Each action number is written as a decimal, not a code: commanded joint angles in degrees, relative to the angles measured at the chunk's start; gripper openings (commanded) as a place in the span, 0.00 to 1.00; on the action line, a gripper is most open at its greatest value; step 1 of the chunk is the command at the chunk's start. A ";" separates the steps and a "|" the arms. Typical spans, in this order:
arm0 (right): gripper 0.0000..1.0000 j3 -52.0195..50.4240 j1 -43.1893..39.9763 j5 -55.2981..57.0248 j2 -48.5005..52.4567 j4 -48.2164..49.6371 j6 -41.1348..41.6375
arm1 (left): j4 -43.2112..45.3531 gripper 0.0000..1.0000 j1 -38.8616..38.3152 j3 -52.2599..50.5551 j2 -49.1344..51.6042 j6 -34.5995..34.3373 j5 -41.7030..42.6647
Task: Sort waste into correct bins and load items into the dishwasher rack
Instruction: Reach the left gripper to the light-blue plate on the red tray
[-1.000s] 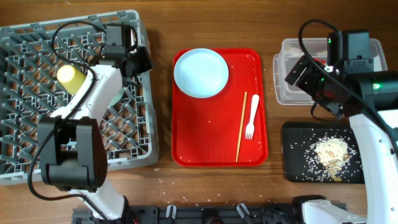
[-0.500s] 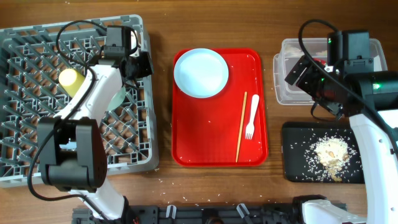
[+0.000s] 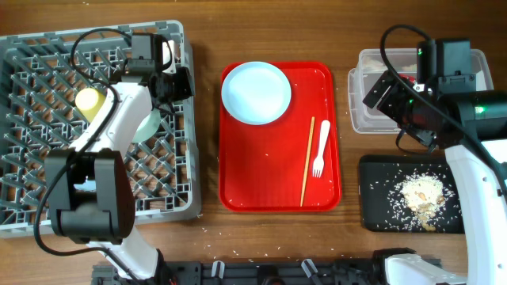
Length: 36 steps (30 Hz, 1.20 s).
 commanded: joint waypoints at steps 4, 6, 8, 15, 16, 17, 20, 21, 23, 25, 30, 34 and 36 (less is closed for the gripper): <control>1.00 0.24 -0.22 0.98 0.52 -0.04 -0.68 | 0.52 0.88 -0.63 1.57 -1.86 1.64 6.69; 1.00 0.24 -0.22 0.98 0.52 -0.02 -0.70 | -0.17 0.92 -0.66 1.57 -2.32 1.64 3.63; 1.00 0.24 -0.22 0.98 0.52 -0.02 -0.70 | -1.29 0.92 -0.66 1.57 -3.17 1.64 0.20; 1.00 0.24 -0.22 0.98 0.52 -0.02 -0.72 | -2.54 0.80 -0.66 1.57 -9.62 1.51 -3.67; 1.00 0.24 -0.22 0.98 0.52 -0.02 -0.70 | -2.75 0.71 -0.66 1.57 -10.58 1.49 -3.65; 1.00 0.24 -0.22 0.98 0.52 -0.02 -0.68 | -3.23 0.65 -0.66 1.57 -11.32 1.49 -3.61; 1.00 0.24 -0.22 0.98 0.52 -0.02 -0.70 | -6.91 0.54 -0.66 1.57 -13.31 1.49 -1.22; 1.00 0.24 -0.22 0.98 0.52 -0.02 -0.70 | -8.39 0.53 -0.66 1.57 -13.86 1.49 1.25; 0.99 0.24 -0.22 0.98 0.52 -0.02 -0.68 | -10.88 0.56 -0.66 1.57 -14.80 1.49 7.82; 1.00 0.24 -0.22 0.98 0.52 -0.02 -0.70 | -13.09 0.61 -0.66 1.57 -15.61 1.49 13.75; 1.00 0.22 -0.22 0.98 0.52 -0.02 -0.66 | -24.81 0.54 -0.66 1.57 -17.94 1.51 23.37; 1.00 0.24 -0.22 0.98 0.52 -0.02 -0.68 | -32.30 0.06 -0.66 1.57 -18.03 3.04 24.96; 1.00 0.24 -0.22 0.98 0.52 -0.04 -0.70 | -34.01 0.04 -0.66 1.57 -18.03 5.99 24.96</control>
